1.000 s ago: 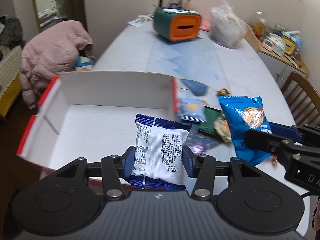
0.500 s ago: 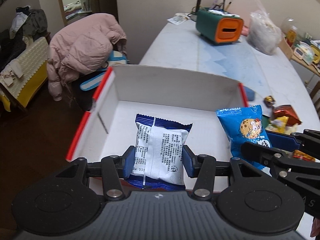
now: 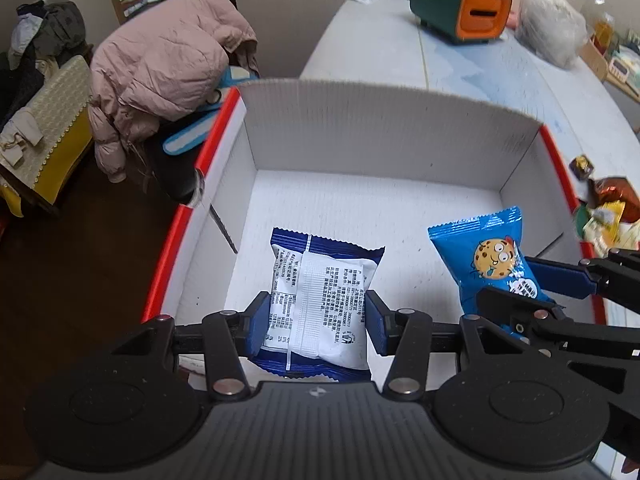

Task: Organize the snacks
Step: 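Carry both packets into the box and lower them onto its floor, then open both tools to release the packets and withdraw from the box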

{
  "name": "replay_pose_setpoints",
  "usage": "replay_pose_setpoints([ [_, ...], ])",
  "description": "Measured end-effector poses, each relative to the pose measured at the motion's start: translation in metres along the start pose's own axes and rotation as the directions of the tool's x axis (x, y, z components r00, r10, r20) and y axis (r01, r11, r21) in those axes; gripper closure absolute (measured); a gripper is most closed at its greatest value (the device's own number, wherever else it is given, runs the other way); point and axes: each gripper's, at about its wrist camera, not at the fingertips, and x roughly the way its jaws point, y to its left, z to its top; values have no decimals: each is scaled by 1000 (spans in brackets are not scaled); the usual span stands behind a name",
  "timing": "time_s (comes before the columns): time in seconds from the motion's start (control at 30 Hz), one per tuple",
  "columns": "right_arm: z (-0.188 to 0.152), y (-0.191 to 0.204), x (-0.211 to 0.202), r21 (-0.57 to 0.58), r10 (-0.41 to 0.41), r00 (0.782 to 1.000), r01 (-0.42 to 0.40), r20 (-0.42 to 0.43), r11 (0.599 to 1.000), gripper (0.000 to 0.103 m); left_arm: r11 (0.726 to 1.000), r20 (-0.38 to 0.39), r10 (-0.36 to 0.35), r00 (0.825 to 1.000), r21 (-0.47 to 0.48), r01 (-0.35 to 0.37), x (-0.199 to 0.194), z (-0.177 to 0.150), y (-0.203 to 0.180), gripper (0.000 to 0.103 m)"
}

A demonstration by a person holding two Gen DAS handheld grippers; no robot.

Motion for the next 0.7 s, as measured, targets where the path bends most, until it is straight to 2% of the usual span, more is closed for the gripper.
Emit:
replay_pose_setpoints([
  [0.33, -4, 2, 12, 17, -21, 999, 22, -32, 1000, 69, 999, -39, -15, 999, 32, 16, 14, -3, -2, 54],
  [0.5, -4, 1, 10, 27, -21, 999, 22, -28, 999, 68, 999, -31, -27, 999, 47, 28, 13, -5, -3, 54],
  [0.7, -5, -3, -4, 46, -20, 1000, 20, -3, 999, 64, 998, -11, -48, 999, 44, 48, 4, -6, -1, 49],
])
